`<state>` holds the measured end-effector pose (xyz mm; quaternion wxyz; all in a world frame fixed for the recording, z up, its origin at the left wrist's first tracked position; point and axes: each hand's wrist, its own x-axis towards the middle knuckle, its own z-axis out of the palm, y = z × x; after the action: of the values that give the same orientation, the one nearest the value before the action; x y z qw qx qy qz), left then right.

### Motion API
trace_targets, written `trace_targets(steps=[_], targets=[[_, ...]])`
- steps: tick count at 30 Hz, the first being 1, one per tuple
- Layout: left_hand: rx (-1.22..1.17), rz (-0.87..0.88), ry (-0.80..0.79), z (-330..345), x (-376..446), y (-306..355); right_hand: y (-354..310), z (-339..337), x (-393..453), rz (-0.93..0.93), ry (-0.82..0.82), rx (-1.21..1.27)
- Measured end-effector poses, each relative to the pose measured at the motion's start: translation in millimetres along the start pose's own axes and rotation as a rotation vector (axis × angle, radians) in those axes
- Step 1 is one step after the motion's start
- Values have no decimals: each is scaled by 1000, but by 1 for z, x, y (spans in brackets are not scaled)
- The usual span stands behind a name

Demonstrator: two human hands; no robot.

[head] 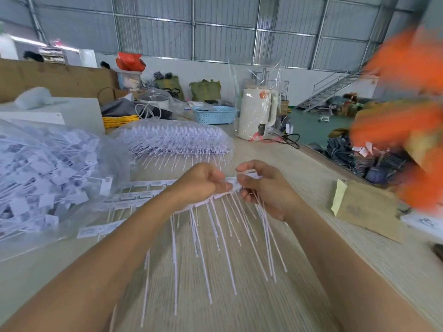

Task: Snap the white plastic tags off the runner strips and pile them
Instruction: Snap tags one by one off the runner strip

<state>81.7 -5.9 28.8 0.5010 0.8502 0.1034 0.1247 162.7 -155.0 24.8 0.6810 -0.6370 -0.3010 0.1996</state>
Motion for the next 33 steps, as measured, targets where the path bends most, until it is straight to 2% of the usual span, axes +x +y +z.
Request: trace_targets(steps=[3,6,13,18,21,23,25,27,28,30,31,33], targets=[[-46,-56,-67,-1,-2,-5,2,-2,-1,-26,-45,-120],[-65,-58,-48,-1,-2,-5,2,-3,-3,-63,-74,-219],[-211,-136,-96,1,-4,3,-3,2,-4,-120,-6,-287],[-420,-295,-240,-2,-3,8,-9,2,-6,-195,30,-386],[-365,-283,-253,1,-2,12,-11,-1,-5,-175,18,-345],[-332,-257,-294,0,-5,14,-9,-6,-3,-140,86,-388],[-318,-249,-348,-6,-9,16,-8,-23,2,-97,272,-447],[-190,-192,-285,-14,-13,16,-15,-48,4,-20,430,-238],[-111,-150,-228,-16,-14,16,-20,-57,3,29,437,-47],[-30,-92,-188,-15,-13,18,-27,-55,1,123,311,260],[-2,-82,-207,-12,-13,19,-28,-48,-1,167,207,303],[138,-70,-260,-8,-14,22,-23,-28,-3,222,10,188]])
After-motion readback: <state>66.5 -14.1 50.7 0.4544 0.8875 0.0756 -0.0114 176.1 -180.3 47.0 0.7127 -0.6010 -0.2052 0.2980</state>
